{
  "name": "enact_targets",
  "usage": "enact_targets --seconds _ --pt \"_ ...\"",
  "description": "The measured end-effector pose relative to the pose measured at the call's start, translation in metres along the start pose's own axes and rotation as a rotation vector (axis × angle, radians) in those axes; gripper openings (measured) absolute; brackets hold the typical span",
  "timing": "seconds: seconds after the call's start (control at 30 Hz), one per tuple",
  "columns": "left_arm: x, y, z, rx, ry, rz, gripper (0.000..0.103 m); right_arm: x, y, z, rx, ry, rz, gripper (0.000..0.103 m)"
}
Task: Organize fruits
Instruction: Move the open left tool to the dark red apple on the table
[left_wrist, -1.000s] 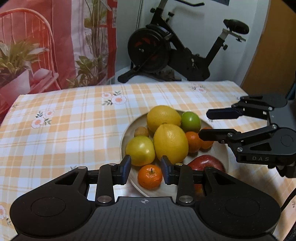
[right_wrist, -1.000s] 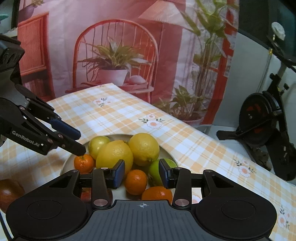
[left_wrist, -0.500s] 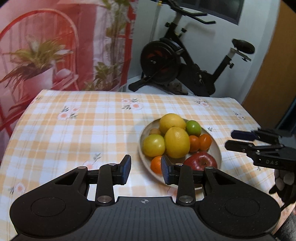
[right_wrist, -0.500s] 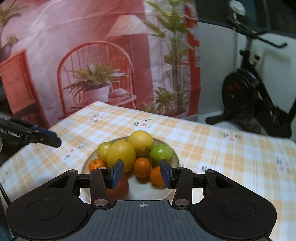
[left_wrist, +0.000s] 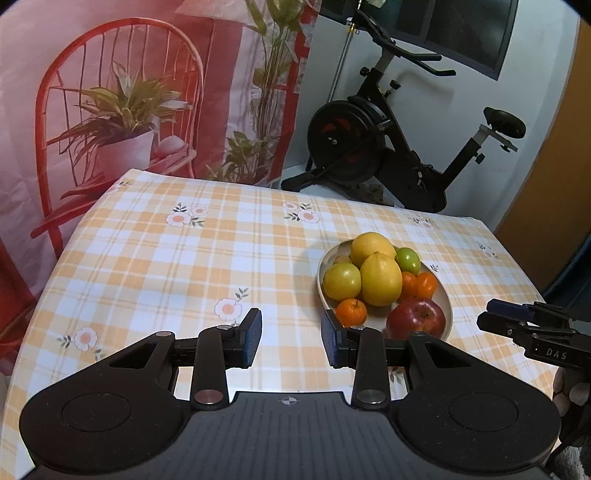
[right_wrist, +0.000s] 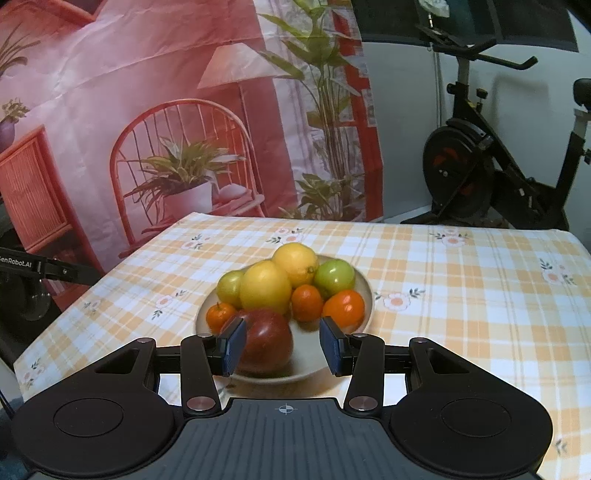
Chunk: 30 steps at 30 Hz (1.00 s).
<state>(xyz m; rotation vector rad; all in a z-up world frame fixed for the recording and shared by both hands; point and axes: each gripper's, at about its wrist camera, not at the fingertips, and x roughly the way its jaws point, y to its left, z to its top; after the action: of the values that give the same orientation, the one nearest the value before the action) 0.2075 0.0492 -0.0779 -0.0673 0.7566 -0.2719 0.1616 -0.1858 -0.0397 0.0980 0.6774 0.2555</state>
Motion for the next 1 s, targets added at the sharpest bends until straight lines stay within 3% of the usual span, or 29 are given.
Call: enact_targets --seconds 0.2,0.6,0.83,1.0 --pt "-0.002 -0.005 -0.026 0.001 0.031 -0.058 0.037 -0.006 0.014 -0.02 0.011 0.018 -0.001 0.042" --pt "-0.007 -0.027 -0.073 0.13 0.101 -0.189 0.042 0.003 0.058 -0.048 -0.12 0.134 0.045 0.043" --pt "-0.002 -0.046 -0.089 0.239 0.108 -0.185 0.046 0.005 0.072 -0.057 -0.157 0.17 0.052 0.044" --pt "0.005 -0.044 -0.084 0.222 0.095 -0.169 0.047 0.007 0.075 -0.06 -0.175 0.191 0.054 0.044"
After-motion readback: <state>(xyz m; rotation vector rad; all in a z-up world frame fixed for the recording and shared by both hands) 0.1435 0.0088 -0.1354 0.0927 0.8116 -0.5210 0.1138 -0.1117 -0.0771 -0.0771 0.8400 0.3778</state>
